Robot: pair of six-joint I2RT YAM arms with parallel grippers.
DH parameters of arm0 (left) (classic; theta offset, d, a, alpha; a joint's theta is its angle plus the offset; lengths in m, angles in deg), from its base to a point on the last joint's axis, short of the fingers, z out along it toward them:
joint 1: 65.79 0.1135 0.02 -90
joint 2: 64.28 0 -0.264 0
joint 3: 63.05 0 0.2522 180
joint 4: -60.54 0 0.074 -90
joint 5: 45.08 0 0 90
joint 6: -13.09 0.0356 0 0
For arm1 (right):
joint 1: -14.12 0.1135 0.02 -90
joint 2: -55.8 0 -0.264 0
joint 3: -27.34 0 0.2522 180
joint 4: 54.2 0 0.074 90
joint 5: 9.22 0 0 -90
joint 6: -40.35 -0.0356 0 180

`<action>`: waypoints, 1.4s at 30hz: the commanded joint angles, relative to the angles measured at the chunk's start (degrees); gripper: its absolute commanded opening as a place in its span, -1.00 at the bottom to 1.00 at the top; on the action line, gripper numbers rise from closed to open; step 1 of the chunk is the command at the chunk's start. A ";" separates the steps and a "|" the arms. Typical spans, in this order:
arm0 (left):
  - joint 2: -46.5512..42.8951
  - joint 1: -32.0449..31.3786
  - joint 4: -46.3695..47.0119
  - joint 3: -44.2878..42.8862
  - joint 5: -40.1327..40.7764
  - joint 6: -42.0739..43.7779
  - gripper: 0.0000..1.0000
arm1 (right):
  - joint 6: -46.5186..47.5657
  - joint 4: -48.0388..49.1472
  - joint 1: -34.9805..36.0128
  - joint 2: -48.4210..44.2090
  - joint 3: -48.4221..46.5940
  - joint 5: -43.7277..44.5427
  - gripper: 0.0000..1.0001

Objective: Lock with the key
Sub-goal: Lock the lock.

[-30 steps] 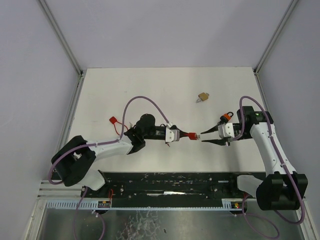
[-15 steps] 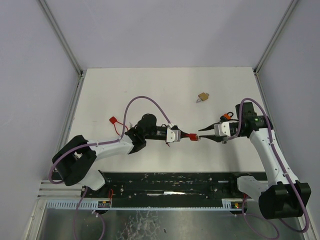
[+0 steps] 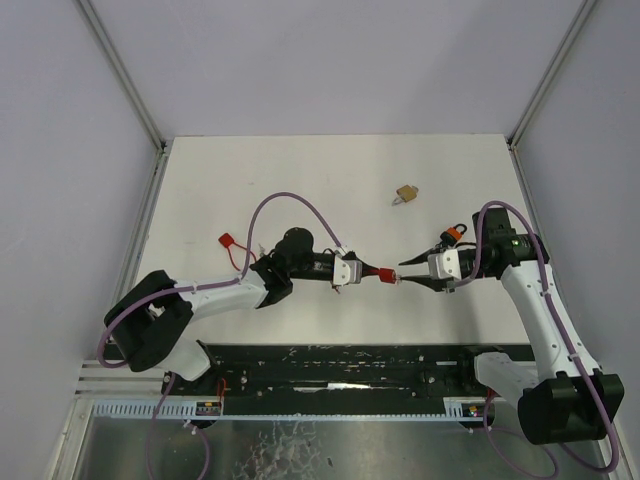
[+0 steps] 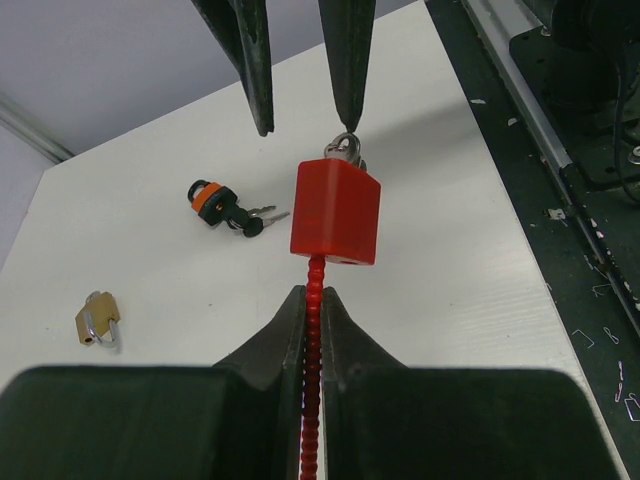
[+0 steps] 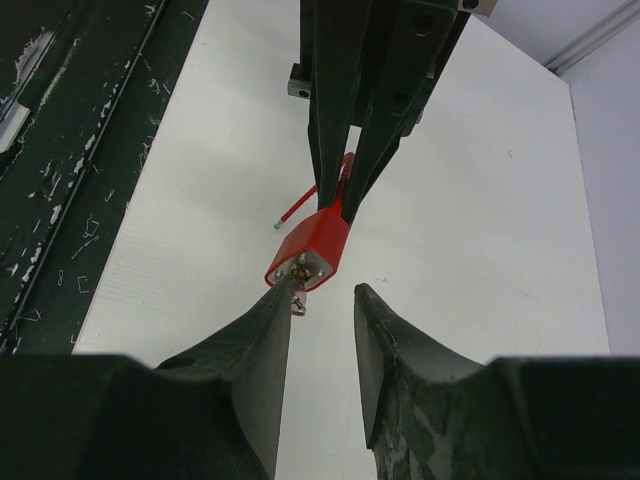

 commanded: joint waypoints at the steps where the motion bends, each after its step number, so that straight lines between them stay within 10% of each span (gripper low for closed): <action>1: -0.99 -0.20 2.54 -0.38 0.03 1.25 -0.99 | 2.79 -3.38 0.45 0.60 -1.19 0.12 -0.23; 24: -1.14 -0.20 2.27 -0.45 -0.07 1.12 -0.99 | -2.10 0.64 1.69 1.53 -0.45 0.14 -0.52; 42: -3.18 -0.83 9.40 3.59 5.48 1.38 -0.99 | -29.17 17.50 4.13 2.38 0.77 3.28 -1.00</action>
